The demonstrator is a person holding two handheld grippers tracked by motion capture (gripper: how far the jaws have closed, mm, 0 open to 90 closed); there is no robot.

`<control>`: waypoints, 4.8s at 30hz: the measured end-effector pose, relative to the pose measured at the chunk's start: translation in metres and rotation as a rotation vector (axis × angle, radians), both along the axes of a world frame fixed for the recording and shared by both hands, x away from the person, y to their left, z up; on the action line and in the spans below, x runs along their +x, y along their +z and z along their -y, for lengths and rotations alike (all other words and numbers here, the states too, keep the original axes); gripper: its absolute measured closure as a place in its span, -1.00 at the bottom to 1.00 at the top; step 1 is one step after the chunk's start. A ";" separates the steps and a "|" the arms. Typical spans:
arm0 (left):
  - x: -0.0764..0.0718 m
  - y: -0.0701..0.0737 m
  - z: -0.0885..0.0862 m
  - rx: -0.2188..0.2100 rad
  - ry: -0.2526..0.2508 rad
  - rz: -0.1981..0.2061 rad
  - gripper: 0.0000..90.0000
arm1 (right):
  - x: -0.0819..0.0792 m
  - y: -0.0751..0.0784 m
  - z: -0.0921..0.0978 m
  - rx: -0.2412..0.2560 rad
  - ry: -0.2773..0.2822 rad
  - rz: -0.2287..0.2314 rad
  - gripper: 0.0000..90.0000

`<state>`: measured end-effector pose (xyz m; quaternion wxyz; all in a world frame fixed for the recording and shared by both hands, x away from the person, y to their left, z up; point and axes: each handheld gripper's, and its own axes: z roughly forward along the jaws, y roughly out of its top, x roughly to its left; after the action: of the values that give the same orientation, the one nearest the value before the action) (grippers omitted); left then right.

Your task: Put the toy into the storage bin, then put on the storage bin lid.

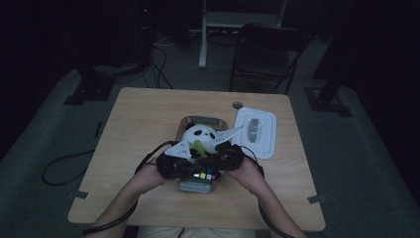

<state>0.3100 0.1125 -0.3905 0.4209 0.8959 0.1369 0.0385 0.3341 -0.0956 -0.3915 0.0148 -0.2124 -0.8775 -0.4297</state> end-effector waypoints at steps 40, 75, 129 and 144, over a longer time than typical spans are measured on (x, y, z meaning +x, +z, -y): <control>0.018 0.003 -0.063 -0.012 0.268 0.023 -0.95 | 0.017 -0.014 0.104 0.085 -0.463 0.061 -0.67; 0.044 -0.078 -0.131 0.014 0.500 0.021 -0.99 | 0.039 -0.080 0.174 0.038 -0.787 0.013 -0.66; 0.055 -0.089 -0.070 0.005 0.451 0.068 -0.99 | 0.122 -0.113 0.135 -0.155 -0.913 0.051 0.51; 0.056 -0.088 -0.049 0.009 0.428 0.075 -0.99 | 0.047 -0.031 0.171 0.041 -0.903 0.177 0.53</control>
<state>0.3659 0.1614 -0.4785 0.4040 0.8461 0.3081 0.1611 0.3810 -0.2668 -0.4222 -0.2447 -0.5355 -0.6863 -0.4269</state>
